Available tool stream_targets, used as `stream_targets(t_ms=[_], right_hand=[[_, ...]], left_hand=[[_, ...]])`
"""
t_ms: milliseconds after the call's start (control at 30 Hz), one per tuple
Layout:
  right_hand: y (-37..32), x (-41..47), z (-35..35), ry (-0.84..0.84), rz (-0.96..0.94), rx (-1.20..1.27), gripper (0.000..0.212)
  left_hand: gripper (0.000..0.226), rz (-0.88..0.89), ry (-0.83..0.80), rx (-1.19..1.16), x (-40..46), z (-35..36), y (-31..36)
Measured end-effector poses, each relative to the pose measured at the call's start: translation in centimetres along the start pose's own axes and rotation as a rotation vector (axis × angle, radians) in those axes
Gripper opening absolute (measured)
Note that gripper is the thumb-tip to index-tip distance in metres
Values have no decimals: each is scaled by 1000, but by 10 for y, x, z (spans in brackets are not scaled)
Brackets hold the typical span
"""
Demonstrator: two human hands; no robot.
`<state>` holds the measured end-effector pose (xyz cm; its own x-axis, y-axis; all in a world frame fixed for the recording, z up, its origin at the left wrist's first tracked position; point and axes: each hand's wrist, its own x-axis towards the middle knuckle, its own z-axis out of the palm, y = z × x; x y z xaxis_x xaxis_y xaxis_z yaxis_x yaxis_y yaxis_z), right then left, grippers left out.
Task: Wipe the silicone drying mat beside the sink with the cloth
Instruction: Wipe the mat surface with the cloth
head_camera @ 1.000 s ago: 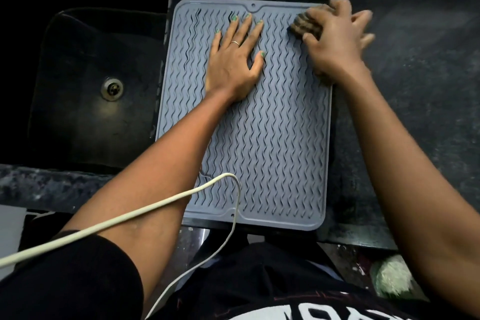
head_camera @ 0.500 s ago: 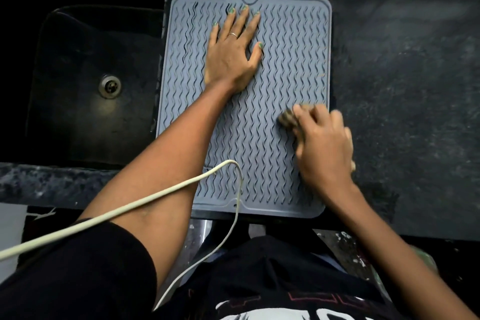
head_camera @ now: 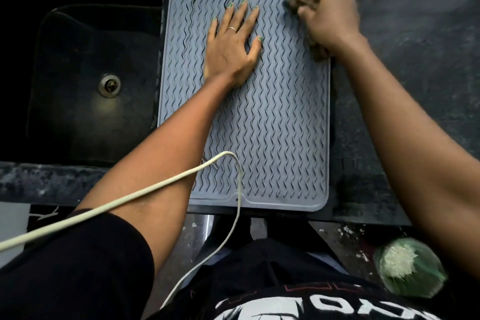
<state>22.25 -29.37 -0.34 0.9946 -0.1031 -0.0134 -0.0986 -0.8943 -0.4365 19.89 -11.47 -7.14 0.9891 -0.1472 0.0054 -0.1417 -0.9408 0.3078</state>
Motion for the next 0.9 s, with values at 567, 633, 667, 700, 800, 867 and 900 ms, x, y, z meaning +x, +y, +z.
stream_targets(t_ms=[567,633,667,700,800,867,900], right_hand=[[23,-211,-12,-186,-92,-5,17],[18,-180,-14,-52,-65,98,18],[15,-162,-12,18,-52,136,19],[10,-139,-8,57,-34,150,21],[1,-86,12,1,9,72,30],[-1,-71,24,-8,8,26,31],[0,-71,27,10,-3,17,31]], left_hand=[[60,10,-89,70,-12,-9,5],[61,2,-118,98,-24,-7,7],[62,-4,-126,105,-34,-4,9],[64,-5,-128,102,-42,-2,11],[64,-11,-95,86,-71,2,16],[62,-17,-76,71,-81,3,16],[61,-19,-73,70,-84,3,17]])
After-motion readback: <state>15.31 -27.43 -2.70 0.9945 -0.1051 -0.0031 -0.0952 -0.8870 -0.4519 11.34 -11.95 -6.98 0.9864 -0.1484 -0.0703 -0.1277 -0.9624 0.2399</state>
